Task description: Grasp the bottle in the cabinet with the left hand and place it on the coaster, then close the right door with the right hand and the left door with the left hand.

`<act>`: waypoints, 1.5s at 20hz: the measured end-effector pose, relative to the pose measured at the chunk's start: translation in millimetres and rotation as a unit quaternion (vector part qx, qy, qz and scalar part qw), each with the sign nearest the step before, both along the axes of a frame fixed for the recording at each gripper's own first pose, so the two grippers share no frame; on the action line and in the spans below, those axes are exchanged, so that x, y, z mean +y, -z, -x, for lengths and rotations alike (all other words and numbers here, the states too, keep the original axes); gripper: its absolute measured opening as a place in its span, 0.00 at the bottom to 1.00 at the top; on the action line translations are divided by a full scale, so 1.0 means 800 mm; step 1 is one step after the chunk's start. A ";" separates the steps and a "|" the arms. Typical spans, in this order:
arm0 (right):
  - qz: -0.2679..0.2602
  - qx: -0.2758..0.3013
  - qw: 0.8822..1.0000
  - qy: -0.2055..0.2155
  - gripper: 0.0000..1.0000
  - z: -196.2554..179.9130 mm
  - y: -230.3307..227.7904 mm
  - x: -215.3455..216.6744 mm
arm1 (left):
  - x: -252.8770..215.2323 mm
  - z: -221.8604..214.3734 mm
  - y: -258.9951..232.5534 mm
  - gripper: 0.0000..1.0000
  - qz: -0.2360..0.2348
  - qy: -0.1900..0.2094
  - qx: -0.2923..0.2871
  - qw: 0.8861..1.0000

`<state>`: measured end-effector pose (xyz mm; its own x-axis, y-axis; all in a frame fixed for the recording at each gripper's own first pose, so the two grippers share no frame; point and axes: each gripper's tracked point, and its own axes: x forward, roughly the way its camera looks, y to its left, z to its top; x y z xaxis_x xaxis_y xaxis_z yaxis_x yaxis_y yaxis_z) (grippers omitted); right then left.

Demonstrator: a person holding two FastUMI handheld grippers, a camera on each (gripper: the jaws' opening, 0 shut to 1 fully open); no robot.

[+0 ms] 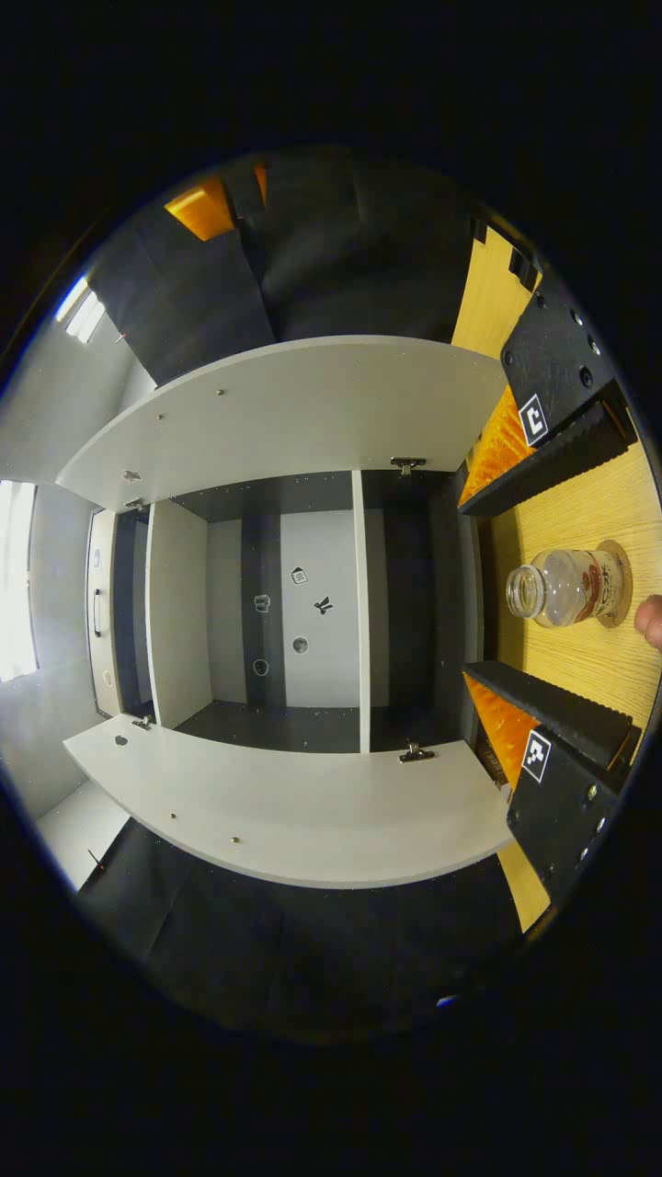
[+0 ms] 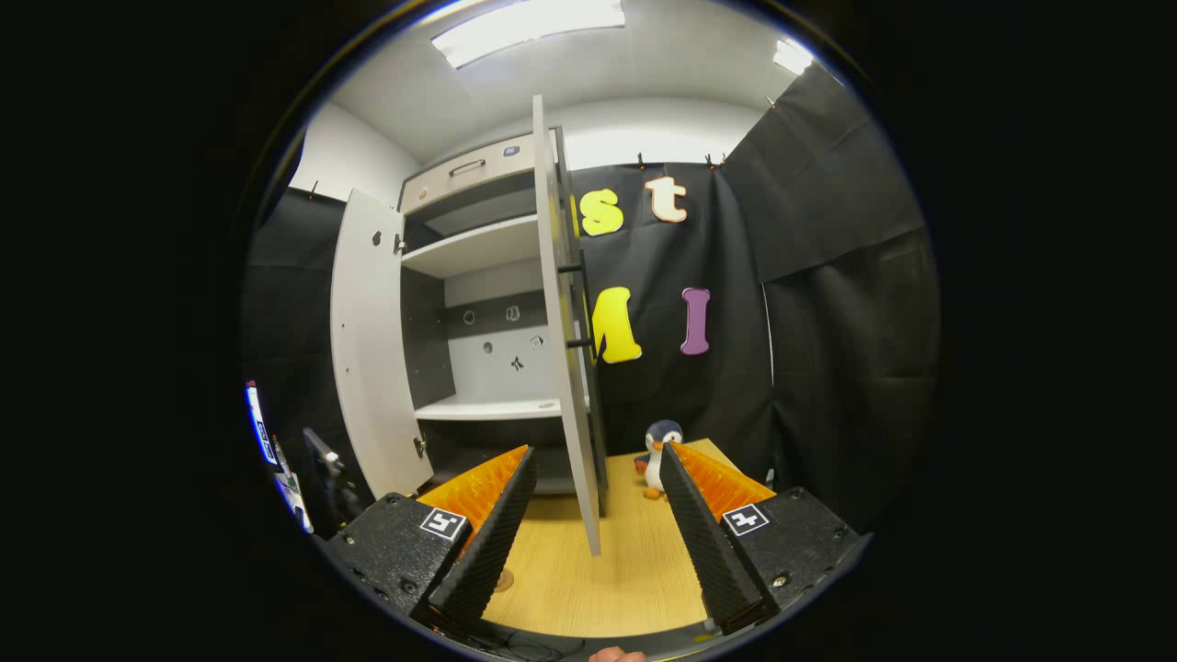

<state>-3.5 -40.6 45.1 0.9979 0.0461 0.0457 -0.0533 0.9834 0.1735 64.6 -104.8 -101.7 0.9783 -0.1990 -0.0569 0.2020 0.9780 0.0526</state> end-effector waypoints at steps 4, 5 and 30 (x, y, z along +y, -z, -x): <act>-0.004 -0.032 0.999 -0.004 0.83 -0.024 -0.011 -0.004 | 0.008 0.031 -0.042 0.96 0.021 0.009 0.021 0.999; -0.004 -0.038 0.999 -0.006 0.83 -0.031 -0.017 -0.007 | 0.014 0.038 -0.053 0.96 0.023 0.006 0.021 1.000; 0.009 -0.096 0.995 -0.020 0.82 -0.221 -0.190 -0.062 | 0.055 0.063 -0.090 0.96 0.049 -0.039 0.007 0.998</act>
<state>173.7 -90.0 196.9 0.9683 0.0874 0.2339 -0.1224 0.9827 0.1392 14.2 -61.1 -29.3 0.9905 -0.1268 -0.0541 0.1243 0.9911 -0.0472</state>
